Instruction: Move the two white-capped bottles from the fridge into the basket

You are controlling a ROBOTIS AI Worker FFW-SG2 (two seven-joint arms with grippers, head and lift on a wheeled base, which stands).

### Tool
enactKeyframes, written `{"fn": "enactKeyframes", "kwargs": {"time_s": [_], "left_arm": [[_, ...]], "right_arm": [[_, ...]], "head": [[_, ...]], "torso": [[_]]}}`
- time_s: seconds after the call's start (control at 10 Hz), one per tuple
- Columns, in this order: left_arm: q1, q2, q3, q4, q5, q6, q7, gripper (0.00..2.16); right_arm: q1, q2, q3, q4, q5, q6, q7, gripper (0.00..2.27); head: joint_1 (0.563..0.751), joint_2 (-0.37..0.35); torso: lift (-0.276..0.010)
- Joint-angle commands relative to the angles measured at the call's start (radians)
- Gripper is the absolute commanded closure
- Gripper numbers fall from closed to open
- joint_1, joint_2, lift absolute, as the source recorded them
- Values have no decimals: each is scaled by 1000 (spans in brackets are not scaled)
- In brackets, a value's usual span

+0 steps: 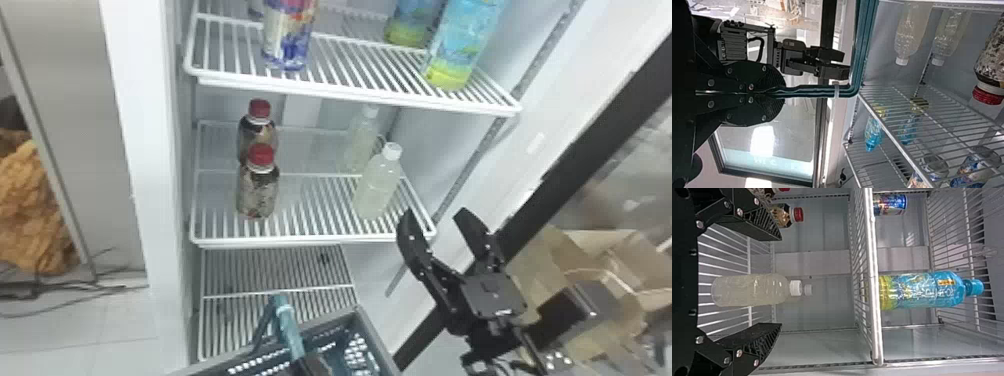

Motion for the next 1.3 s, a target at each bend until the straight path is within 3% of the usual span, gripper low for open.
{"fn": "enactKeyframes", "kwargs": {"time_s": [0.0, 0.7, 1.2], "left_arm": [[0, 0, 0, 0, -2, 0, 0, 1124], [0, 2, 0, 0, -2, 12, 0, 1124], [-7, 8, -4, 10, -10, 22, 3, 1122]], "right_arm": [[0, 0, 0, 0, 0, 0, 0, 289], [-10, 0, -4, 12, -2, -10, 0, 289], [-78, -6, -8, 86, -2, -15, 2, 268]], "head": [[695, -350], [695, -350], [695, -350]], "torso": [[-260], [-260], [-260]]}}
